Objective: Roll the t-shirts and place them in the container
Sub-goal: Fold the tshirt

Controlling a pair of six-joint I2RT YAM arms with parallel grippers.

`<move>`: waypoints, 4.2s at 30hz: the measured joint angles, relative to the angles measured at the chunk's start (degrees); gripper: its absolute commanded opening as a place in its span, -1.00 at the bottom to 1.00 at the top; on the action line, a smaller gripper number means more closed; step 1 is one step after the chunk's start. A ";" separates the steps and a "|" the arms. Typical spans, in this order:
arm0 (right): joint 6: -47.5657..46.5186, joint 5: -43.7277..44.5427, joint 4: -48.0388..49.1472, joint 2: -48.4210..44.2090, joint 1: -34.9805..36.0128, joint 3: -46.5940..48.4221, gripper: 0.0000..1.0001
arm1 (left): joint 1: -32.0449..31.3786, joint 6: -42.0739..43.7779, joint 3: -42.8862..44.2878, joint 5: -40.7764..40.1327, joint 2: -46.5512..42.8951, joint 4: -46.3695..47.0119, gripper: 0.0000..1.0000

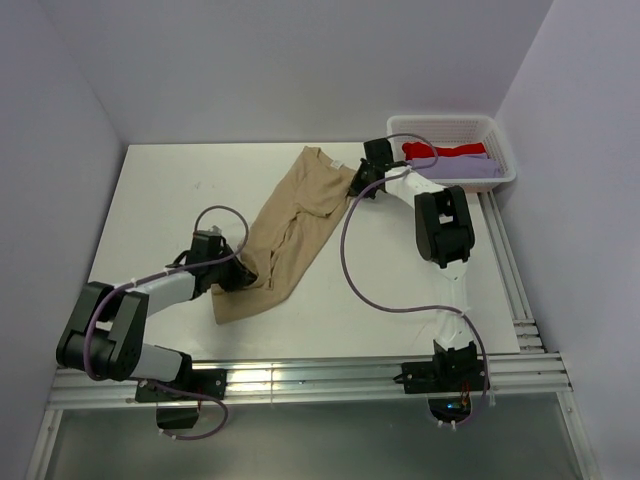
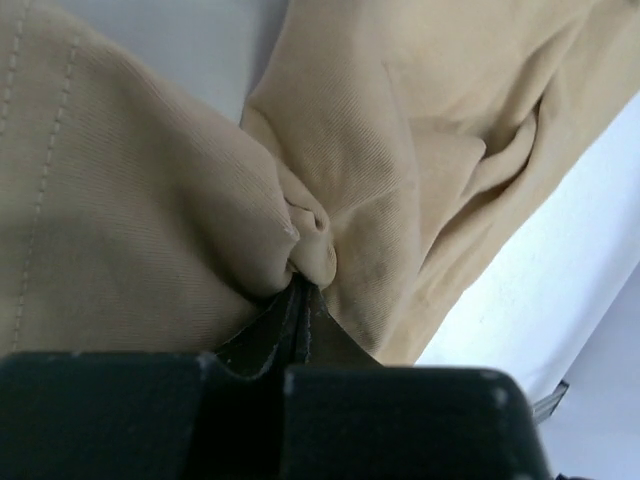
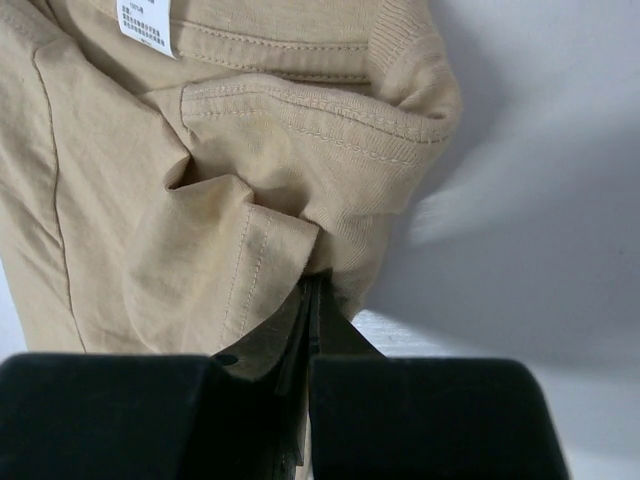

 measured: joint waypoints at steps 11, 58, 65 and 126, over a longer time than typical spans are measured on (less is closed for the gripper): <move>-3.48 -0.50 -3.89 3.69 -0.55 6.97 -1.00 | -14.03 -7.26 -1.99 -2.12 -7.37 -10.47 -0.75; 1.97 -4.48 8.74 -18.45 5.81 -26.75 0.10 | -0.28 13.16 50.93 -2.56 33.55 -17.00 0.41; 3.23 -2.40 10.38 -16.92 5.90 -26.93 -0.01 | -0.15 14.16 53.96 -1.62 38.45 -15.67 0.24; -5.18 -7.02 8.07 -42.12 14.01 -50.42 -0.03 | 3.26 10.10 28.74 -4.76 10.91 -12.76 0.26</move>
